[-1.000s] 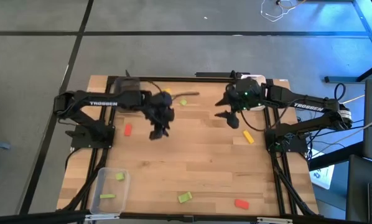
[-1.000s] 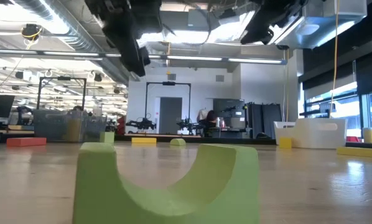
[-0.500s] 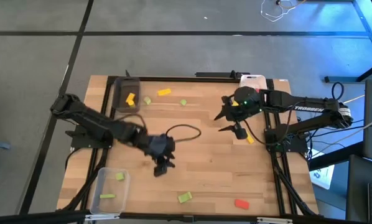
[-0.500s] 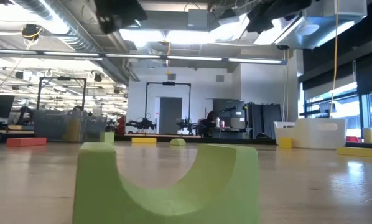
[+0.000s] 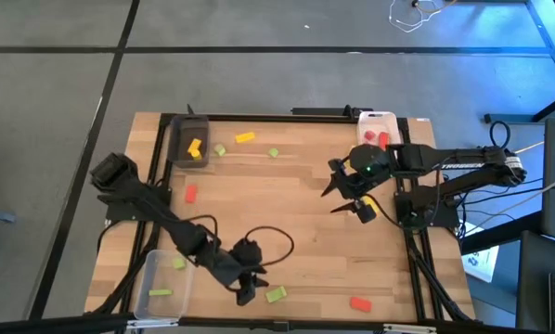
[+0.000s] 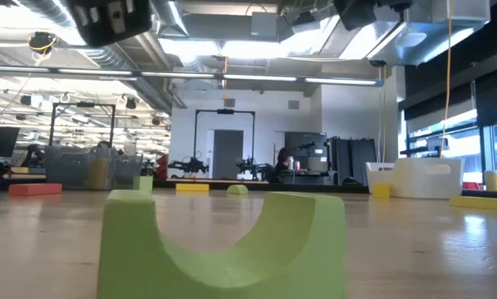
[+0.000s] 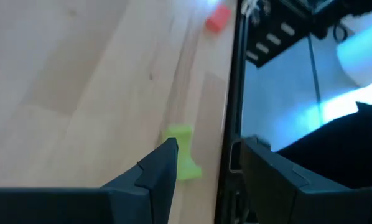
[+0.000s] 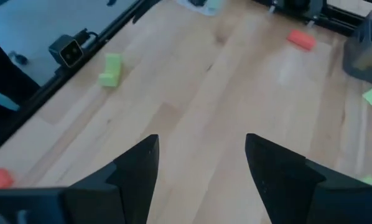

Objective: Sort & place blocks by color
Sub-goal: Put the green block into the transparent bin

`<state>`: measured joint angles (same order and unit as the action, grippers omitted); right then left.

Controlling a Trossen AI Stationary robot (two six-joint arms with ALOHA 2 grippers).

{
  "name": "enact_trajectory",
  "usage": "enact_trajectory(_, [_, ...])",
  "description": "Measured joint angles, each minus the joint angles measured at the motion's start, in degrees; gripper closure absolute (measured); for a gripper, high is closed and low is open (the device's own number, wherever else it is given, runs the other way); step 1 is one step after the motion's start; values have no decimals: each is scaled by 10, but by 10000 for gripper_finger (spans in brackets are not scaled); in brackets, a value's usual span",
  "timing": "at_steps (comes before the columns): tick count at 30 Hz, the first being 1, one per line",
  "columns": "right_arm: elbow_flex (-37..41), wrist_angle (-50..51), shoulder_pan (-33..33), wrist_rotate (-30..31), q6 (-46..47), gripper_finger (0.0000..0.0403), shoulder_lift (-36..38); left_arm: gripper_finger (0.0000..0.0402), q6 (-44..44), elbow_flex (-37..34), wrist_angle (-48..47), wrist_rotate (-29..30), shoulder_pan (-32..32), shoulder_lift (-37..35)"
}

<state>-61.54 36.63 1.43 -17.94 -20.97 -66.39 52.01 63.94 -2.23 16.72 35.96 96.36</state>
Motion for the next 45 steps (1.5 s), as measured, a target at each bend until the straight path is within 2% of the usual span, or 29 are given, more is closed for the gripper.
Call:
enact_trajectory(7, [0,-18,44,15,55,163,-32,237,0,0,8,-32,17,39])
enact_trajectory(13, [0,-34,74,28,81,163,-109,237,-25,0,23,-58,32,74])
enact_trajectory(23, [0,-61,101,-82,148,163,-261,237,-20,0,14,-74,44,84])
enact_trajectory(30, [0,-155,127,-180,162,163,-354,237,4,0,13,-71,44,84])
enact_trajectory(39, [0,-294,160,-210,163,163,-426,237,6,0,12,-72,44,84])
enact_trajectory(45, [0,-399,171,-251,166,163,-467,237,65,0,15,-41,44,80])
